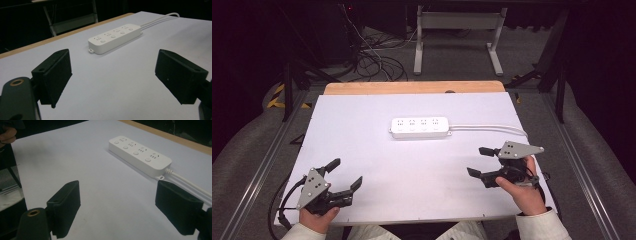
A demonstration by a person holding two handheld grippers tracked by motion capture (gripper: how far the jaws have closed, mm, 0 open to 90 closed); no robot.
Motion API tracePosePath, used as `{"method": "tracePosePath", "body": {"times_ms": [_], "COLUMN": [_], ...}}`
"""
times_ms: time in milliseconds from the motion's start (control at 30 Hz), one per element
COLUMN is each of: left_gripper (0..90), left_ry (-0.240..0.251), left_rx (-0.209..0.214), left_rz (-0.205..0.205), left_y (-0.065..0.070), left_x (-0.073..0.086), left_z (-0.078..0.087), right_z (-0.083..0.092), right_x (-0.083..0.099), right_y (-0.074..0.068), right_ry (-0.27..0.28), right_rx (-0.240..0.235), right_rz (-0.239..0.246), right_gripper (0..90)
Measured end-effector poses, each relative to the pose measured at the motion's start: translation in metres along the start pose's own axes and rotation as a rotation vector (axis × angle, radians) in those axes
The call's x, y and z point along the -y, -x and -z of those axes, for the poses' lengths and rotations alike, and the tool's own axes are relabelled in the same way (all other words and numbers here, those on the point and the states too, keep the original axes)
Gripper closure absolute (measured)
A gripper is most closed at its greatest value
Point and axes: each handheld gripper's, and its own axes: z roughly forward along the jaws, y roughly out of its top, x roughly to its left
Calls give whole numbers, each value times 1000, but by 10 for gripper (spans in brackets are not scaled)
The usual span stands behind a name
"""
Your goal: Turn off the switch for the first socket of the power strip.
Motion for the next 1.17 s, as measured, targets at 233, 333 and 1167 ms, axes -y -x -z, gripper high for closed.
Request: {"method": "tracePosePath", "body": {"times_ms": [233,333,1167], "left_gripper": [145,145,118], "left_ry": [-5,-14,-90], "left_rx": [10,15,-26], "left_rz": [1,5,-14], "left_y": [0,1,-2], "left_x": [-1,-1,12], "left_z": [1,1,-7], "right_z": [-2,-4,-8], "right_x": [24,36,72], "right_y": [2,3,0], "right_ry": [22,9,-46], "right_rx": [-31,-37,140], "right_rz": [-57,-83,-90], "right_gripper": [121,104,63]}}
